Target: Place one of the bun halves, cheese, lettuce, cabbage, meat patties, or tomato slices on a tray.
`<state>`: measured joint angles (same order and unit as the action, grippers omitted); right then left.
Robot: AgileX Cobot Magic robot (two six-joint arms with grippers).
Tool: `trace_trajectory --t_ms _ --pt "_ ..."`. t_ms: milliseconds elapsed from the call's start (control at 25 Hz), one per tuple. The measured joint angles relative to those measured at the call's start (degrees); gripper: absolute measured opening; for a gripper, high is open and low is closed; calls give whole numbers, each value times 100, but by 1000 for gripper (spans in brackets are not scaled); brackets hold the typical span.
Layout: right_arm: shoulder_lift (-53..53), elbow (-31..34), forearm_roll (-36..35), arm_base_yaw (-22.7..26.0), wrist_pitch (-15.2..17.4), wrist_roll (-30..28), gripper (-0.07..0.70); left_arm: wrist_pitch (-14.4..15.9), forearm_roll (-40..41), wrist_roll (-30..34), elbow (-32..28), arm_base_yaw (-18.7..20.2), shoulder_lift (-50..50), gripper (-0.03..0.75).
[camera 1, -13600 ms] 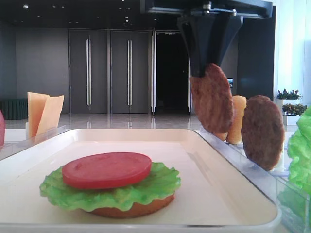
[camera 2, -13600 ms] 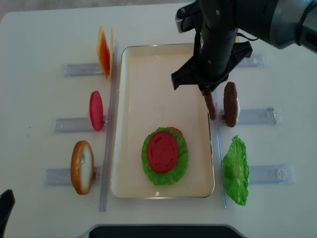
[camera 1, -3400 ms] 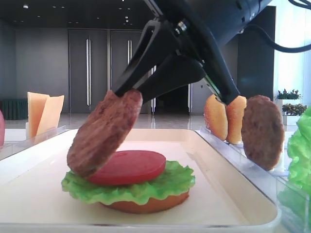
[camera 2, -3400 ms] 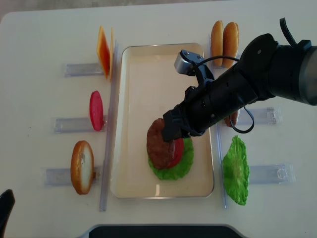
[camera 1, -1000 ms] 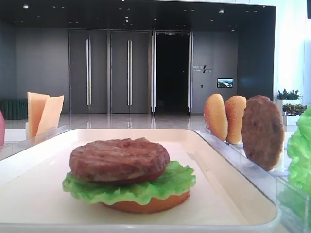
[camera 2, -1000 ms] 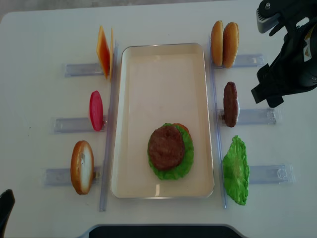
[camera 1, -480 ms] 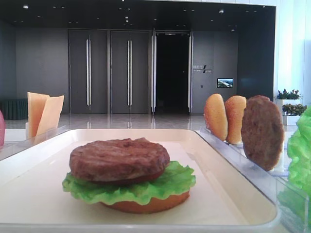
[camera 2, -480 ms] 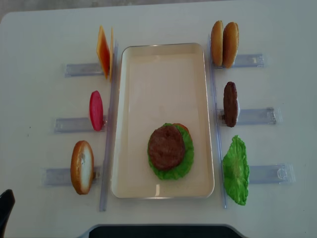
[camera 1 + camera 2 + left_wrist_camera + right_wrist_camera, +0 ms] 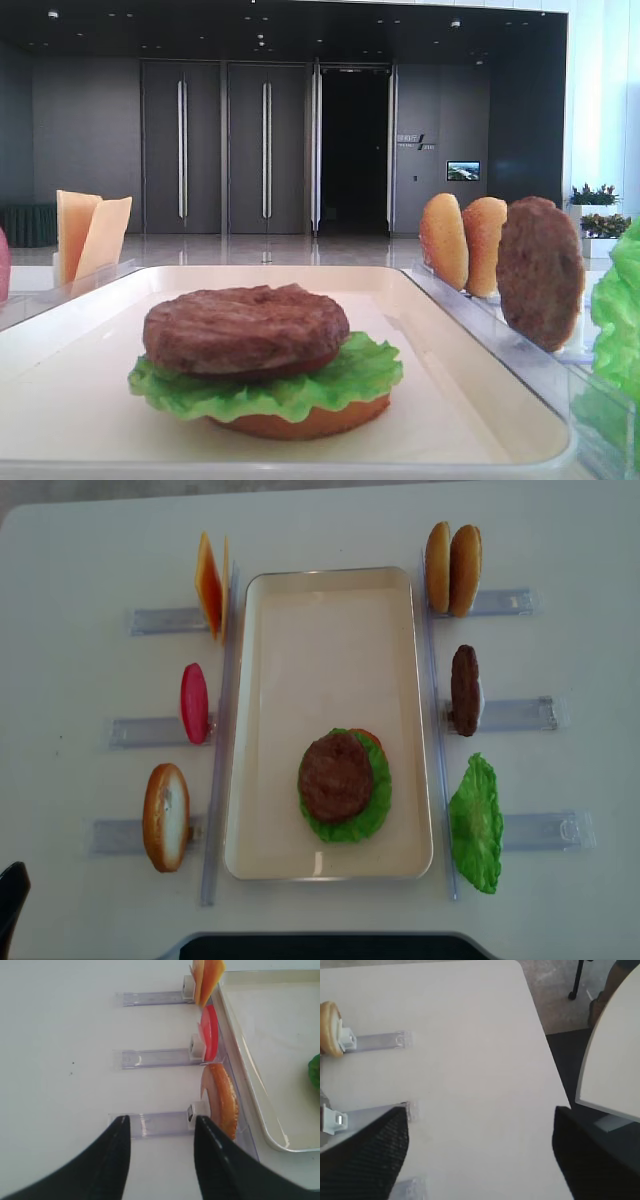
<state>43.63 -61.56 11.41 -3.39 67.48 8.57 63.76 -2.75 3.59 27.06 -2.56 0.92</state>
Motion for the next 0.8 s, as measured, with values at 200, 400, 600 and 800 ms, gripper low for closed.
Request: trace_trajectory --t_ms 200,400,600,800 --pt "-567 205 -163 0 217 -70 587 0 0 0 0 0 0 328" --pt "-1508 898 -206 0 251 -78 587 0 0 0 0 0 0 328" --pt "-2602 1684 -259 0 263 -57 587 0 0 0 0 0 0 328" --pt "-3600 2330 -290 0 210 -55 587 0 0 0 0 0 0 328"
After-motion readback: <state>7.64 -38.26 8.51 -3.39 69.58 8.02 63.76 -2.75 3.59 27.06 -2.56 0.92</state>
